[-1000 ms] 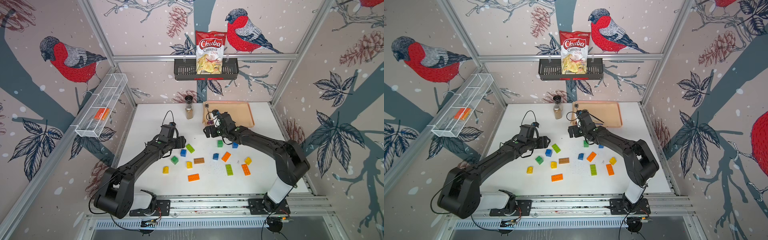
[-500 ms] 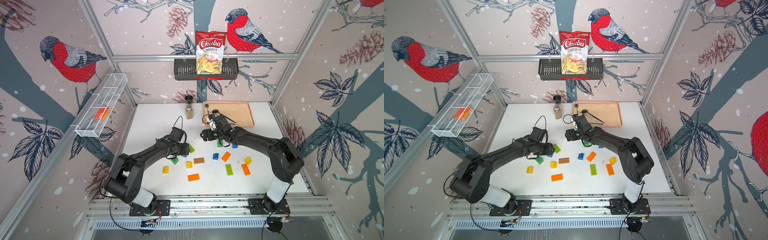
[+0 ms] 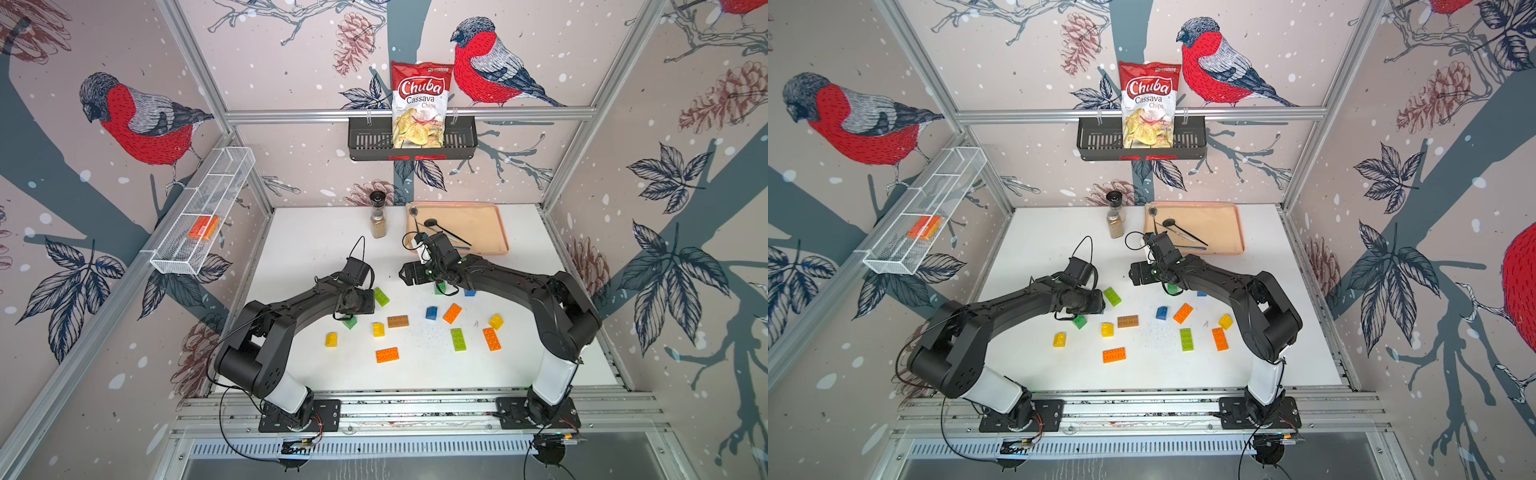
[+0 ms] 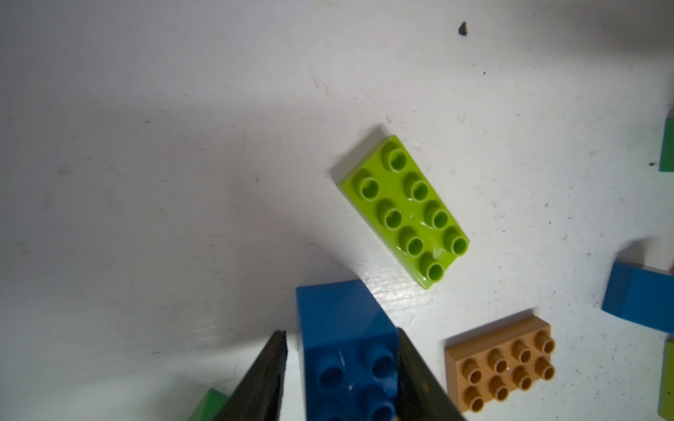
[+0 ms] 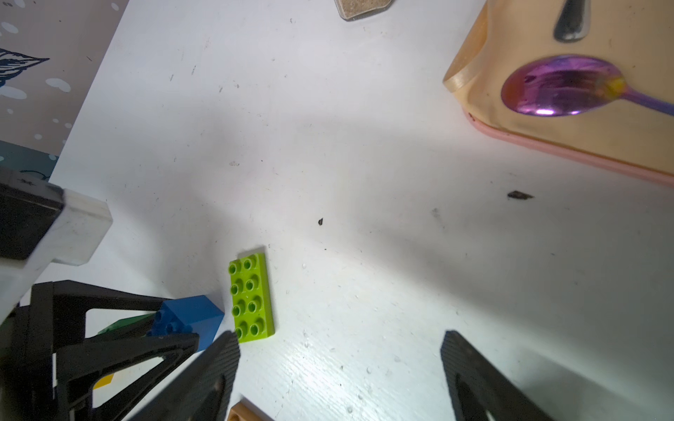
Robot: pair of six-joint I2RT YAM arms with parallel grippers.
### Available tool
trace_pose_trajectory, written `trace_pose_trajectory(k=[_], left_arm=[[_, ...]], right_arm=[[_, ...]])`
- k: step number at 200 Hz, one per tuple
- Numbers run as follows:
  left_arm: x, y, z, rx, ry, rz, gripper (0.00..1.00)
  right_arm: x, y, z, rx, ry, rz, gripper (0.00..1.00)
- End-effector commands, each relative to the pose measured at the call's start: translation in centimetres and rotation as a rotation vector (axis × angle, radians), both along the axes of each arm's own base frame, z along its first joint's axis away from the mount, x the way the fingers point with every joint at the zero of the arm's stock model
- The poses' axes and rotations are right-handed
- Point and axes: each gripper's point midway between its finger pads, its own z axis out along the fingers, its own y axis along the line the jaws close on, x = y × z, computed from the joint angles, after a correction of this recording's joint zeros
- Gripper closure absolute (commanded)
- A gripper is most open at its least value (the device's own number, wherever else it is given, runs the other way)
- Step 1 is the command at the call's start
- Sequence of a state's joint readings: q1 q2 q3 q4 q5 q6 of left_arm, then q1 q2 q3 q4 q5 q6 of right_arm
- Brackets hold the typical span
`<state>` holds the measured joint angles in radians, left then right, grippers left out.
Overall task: Assemble a fork with lego
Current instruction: Adjust the lego brick at the center of the board.
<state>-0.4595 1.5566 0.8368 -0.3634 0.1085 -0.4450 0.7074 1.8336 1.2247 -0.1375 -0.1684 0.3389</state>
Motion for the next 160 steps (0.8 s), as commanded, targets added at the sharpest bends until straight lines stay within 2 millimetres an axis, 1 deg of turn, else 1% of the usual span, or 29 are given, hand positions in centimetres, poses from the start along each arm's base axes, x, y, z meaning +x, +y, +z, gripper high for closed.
trace_pose_trajectory(k=[1, 43, 79, 97, 123, 147, 160], left_arm=[[0.1, 0.4, -0.2, 0.02, 0.002, 0.015, 0.55], [0.8, 0.4, -0.5, 0.04, 0.003, 0.037, 0.59], [1.8, 0.4, -0.3, 0.048, -0.003, 0.065, 0.59], [1.7, 0.5, -0.3, 0.056, 0.004, 0.066, 0.58], [1.7, 0.2, 0.2, 0.036, -0.003, 0.062, 0.5], [1.9, 0.0, 1.2, 0.014, -0.017, 0.059, 0.38], [2.1, 0.5, 1.9, 0.011, -0.031, 0.074, 0.34]], right_arm=[[-0.1, 0.5, 0.1, 0.014, 0.004, 0.009, 0.11], [-0.5, 1.3, -0.9, -0.042, 0.001, 0.048, 0.15], [-0.8, 1.6, -1.5, -0.051, 0.007, 0.081, 0.2], [-1.0, 1.9, -1.5, -0.056, 0.007, 0.105, 0.21], [-1.5, 2.6, -1.7, -0.08, -0.006, 0.148, 0.22], [-1.9, 3.3, -1.9, -0.098, -0.014, 0.176, 0.22], [-2.2, 3.6, -2.0, -0.103, -0.013, 0.19, 0.24]])
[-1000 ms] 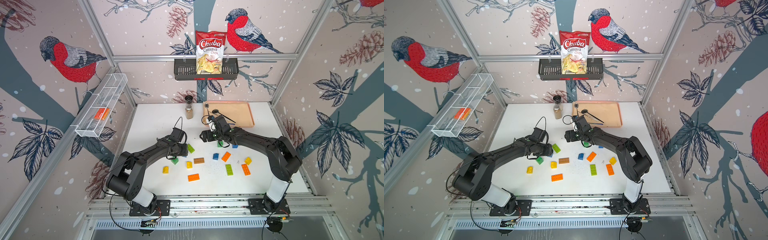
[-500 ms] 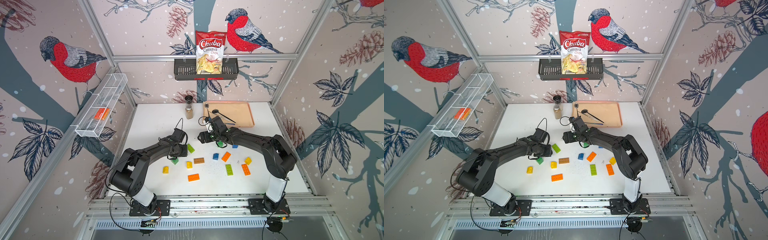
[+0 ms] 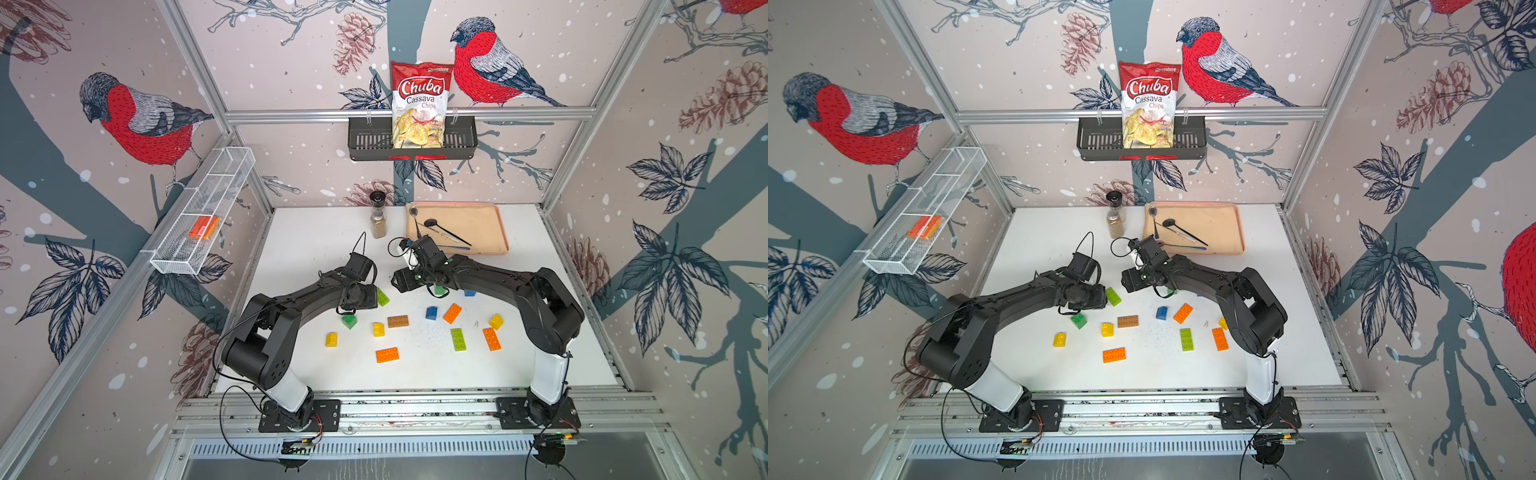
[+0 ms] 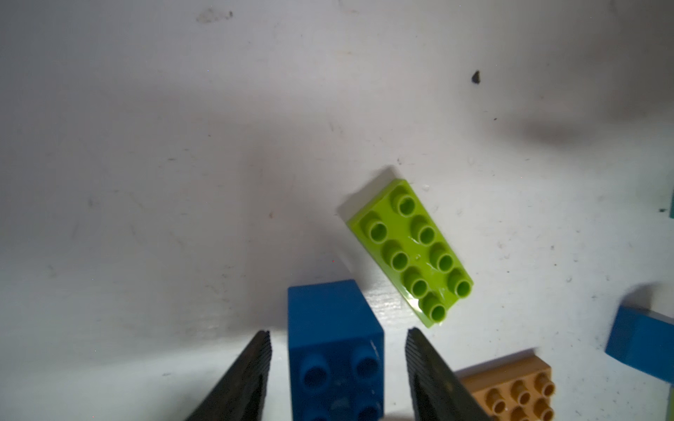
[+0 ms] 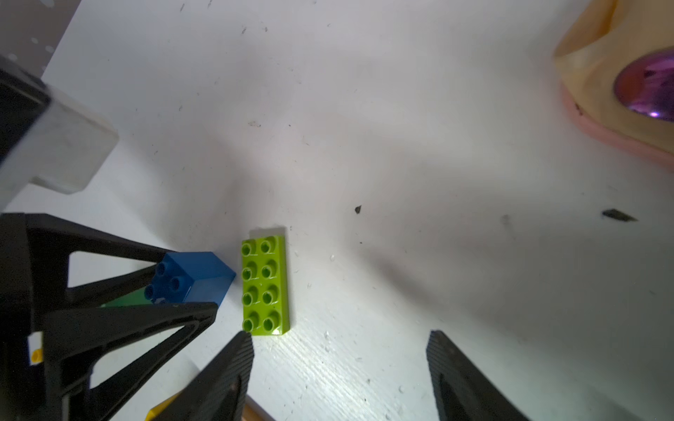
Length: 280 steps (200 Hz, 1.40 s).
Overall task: Assemble a fork with lego
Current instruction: Adjust the lego brick at the center of the board, then pick up the lego brick from the center of the board.
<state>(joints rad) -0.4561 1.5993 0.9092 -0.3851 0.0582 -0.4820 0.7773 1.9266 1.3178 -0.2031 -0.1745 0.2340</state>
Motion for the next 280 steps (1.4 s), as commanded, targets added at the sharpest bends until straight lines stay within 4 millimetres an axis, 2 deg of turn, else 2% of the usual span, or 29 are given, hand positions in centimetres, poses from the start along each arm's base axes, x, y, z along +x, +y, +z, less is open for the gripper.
trace_pose_trajectory(k=[1, 32, 61, 118, 208, 234, 280], left_arm=[[0.2, 0.4, 1.3, -0.016, -0.014, 0.019, 0.34], [0.5, 3.5, 2.4, -0.054, -0.043, 0.099, 0.34], [0.7, 4.8, 3.5, -0.142, -0.086, 0.142, 0.34], [1.2, 5.2, 4.0, -0.297, -0.128, 0.174, 0.37], [0.8, 6.4, 3.0, -0.339, -0.116, 0.193, 0.37], [0.7, 6.3, 2.8, -0.34, -0.11, 0.192, 0.37], [0.5, 6.0, 2.3, -0.353, -0.088, 0.178, 0.38]], right_arm=[[-0.5, 0.5, -0.2, -0.025, -0.006, 0.04, 0.25], [-1.2, 2.0, -0.6, -0.062, -0.02, 0.084, 0.3], [-1.5, 3.0, -1.7, -0.145, -0.032, 0.107, 0.34], [-2.8, 5.1, -4.4, -0.289, -0.036, 0.145, 0.4], [-3.4, 6.1, -6.8, -0.38, -0.017, 0.162, 0.53], [-3.7, 6.0, -6.9, -0.393, -0.012, 0.159, 0.64], [-3.1, 5.6, -5.3, -0.374, -0.019, 0.157, 0.73]])
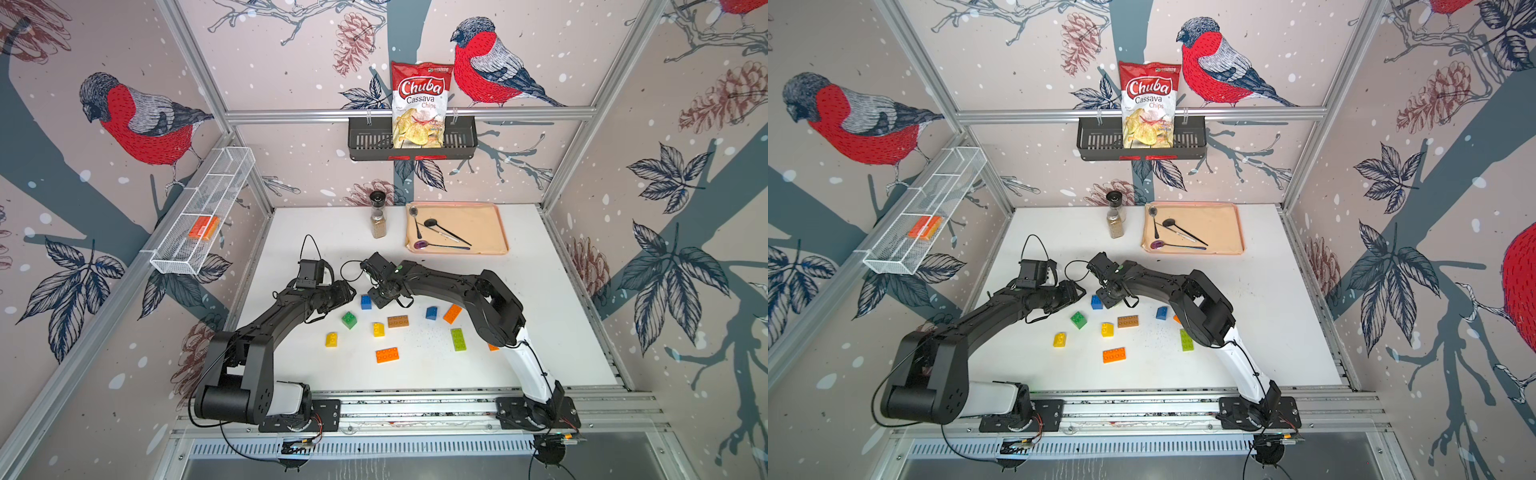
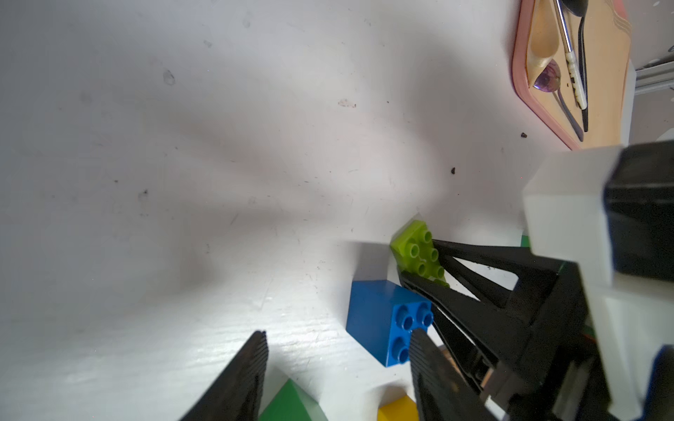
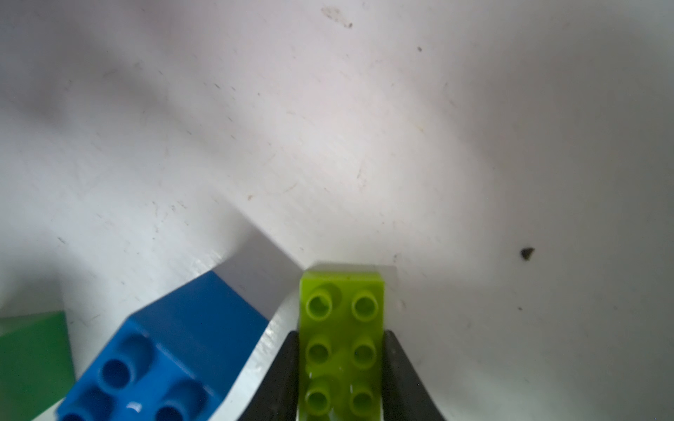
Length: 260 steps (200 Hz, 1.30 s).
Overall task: Assemble a fork with lego
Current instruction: Pick up the lego brick from the center of the board, then move the lego brick at the center of the board.
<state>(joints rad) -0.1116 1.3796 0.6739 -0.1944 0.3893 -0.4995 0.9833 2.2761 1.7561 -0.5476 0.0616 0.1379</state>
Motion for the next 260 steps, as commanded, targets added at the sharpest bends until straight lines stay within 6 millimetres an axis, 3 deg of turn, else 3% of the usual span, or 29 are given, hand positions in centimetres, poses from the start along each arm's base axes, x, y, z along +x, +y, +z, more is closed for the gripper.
trace_pose_trajectory(k=[1, 33, 59, 100, 198, 260], left_arm=[[0.2, -0.3, 0.1, -0.016, -0.015, -0.02, 0.38], [0.2, -1.6, 0.2, -0.067, -0.012, -0.077, 0.39], [0.0, -3.3, -0.1, -0.086, 0.003, -0.158, 0.39], [-0.3, -5.2, -1.2, -0.086, 0.028, -0.219, 0.4], [-0.5, -9.5, -1.4, -0.113, 0.035, -0.32, 0.45], [-0.7, -10.8, -0.9, -0.092, -0.011, -0.44, 0.43]], right_arm=[[-0.1, -1.2, 0.7, -0.022, 0.013, -0.008, 0.73], [1.4, -2.3, 3.3, 0.039, -0.048, 0.005, 0.78], [0.9, -2.8, 5.9, 0.174, -0.041, 0.106, 0.78], [0.7, -4.7, 8.0, 0.245, -0.058, 0.158, 0.78], [0.7, -6.1, 7.9, 0.245, -0.039, 0.186, 0.79], [-0.3, -6.8, 8.9, 0.215, -0.075, 0.278, 0.79]])
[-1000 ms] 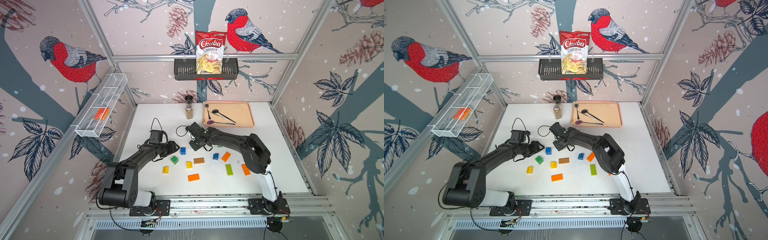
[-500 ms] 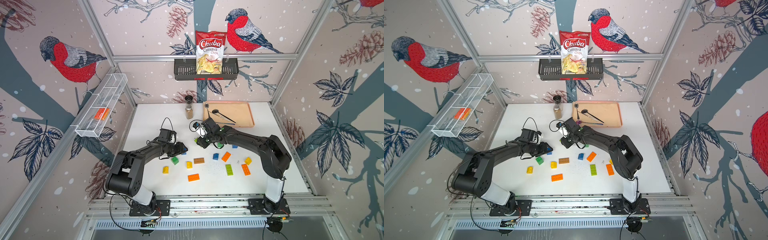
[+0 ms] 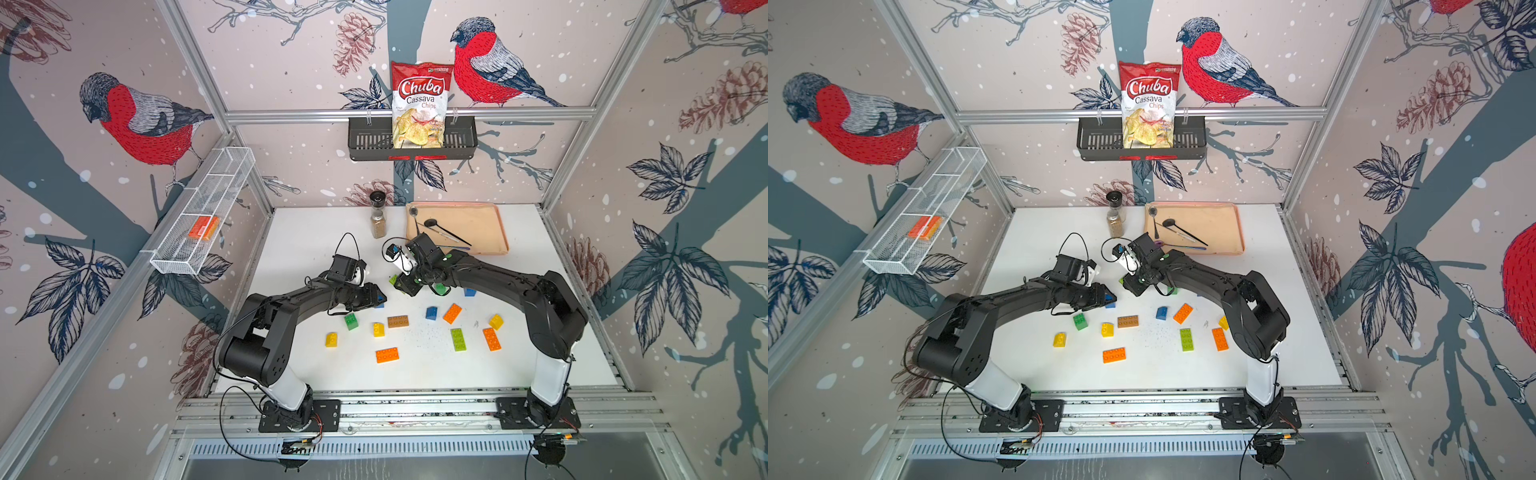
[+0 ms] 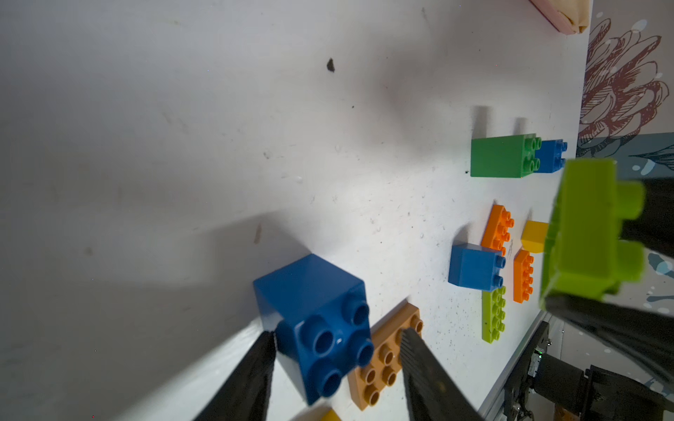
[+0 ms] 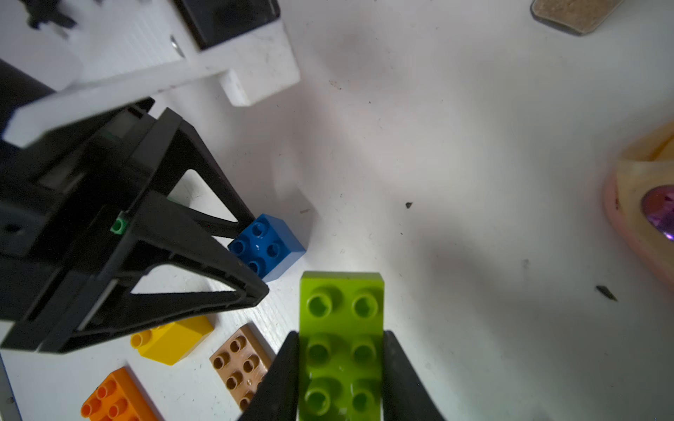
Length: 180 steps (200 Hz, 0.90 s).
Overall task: Assemble a fork with lego
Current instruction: Move the lego brick at the center of the board, then assemble the lego brick with the lego brick.
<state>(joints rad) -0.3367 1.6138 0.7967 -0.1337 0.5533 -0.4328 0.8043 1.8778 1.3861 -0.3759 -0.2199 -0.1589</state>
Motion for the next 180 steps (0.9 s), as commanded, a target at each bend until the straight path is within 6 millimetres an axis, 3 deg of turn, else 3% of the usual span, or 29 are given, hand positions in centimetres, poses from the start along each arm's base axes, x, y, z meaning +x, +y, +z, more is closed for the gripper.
trace_pose_trajectory(k=[1, 49, 82, 100, 134, 180], left_arm=[[0.2, -0.7, 0.6, -0.003, -0.061, -0.078, 0.43], [0.7, -0.3, 1.9, 0.026, -0.094, -0.097, 0.37], [0.7, 2.7, 1.8, 0.086, -0.051, 0.002, 0.35], [1.2, 4.7, 2.7, 0.071, -0.062, 0.081, 0.35], [2.3, 7.2, 4.0, 0.044, -0.102, 0.167, 0.34], [2.2, 8.4, 3.6, -0.007, -0.111, 0.228, 0.34]], right_arm=[[-0.7, -0.5, 0.4, -0.016, -0.019, 0.058, 0.79], [-1.4, -1.0, 1.9, 0.002, -0.099, 0.131, 0.79], [-1.6, -1.1, 2.5, 0.001, -0.136, 0.172, 0.78], [-2.1, -0.5, 2.9, 0.004, -0.157, 0.22, 0.77], [-3.5, 1.3, 1.4, -0.105, -0.149, 0.382, 0.77], [-4.1, 3.2, -0.3, -0.149, -0.059, 0.527, 0.77]])
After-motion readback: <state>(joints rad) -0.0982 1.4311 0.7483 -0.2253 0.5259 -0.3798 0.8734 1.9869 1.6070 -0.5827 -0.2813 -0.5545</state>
